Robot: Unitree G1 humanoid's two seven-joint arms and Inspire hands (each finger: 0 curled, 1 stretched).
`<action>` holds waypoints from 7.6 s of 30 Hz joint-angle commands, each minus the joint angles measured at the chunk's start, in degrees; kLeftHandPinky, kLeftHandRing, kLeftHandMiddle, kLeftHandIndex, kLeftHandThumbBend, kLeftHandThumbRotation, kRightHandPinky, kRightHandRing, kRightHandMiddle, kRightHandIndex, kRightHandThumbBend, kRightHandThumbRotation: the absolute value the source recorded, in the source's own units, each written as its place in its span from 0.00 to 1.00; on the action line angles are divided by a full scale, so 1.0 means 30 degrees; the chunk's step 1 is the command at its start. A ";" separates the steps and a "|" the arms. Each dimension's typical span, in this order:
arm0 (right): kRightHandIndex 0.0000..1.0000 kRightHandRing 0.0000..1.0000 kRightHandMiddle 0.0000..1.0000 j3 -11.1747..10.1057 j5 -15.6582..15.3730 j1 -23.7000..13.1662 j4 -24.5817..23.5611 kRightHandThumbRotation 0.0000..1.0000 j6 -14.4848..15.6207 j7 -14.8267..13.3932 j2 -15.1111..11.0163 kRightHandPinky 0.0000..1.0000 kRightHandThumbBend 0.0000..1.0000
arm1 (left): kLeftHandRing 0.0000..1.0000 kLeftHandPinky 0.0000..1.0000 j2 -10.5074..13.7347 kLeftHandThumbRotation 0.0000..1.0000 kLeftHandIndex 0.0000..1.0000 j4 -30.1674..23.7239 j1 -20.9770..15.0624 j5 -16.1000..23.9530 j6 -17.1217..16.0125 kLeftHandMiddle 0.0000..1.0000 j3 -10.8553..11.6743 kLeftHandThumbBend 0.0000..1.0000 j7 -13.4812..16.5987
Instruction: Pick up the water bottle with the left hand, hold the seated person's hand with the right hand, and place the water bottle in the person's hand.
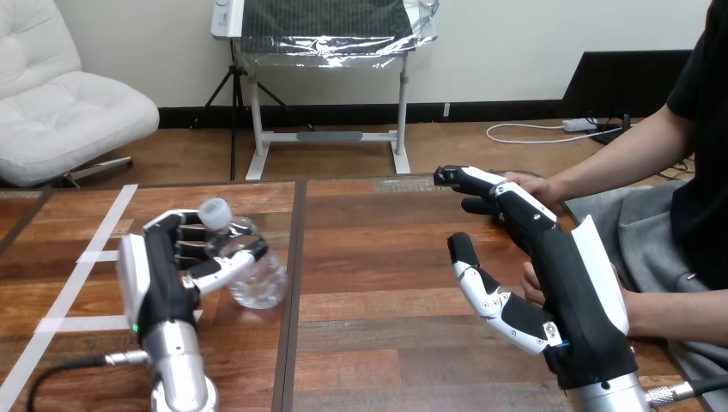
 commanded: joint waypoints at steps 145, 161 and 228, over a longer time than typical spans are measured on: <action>0.90 0.94 0.94 0.1925 -1.1382 -1.0353 0.7351 0.06 1.3150 1.0630 -1.2608 0.89 0.77 | 0.43 0.46 -0.3899 0.00 0.49 -1.5717 0.5713 -0.0670 -0.0095 0.43 0.0395 0.63 -0.5662; 0.89 0.93 0.92 0.3555 -1.1867 -1.2128 1.0850 0.06 1.2214 0.9846 -1.2282 0.88 0.75 | 0.43 0.45 -0.3765 0.00 0.49 -1.5270 0.5553 -0.0790 -0.0627 0.43 0.0517 0.63 -0.5682; 0.86 0.79 0.86 0.6959 -1.1811 -1.5217 1.6736 0.05 1.1066 1.0428 -1.1632 0.66 0.66 | 0.42 0.44 -0.3745 0.00 0.50 -1.5814 0.5817 -0.0819 0.0116 0.44 0.0644 0.63 -0.5691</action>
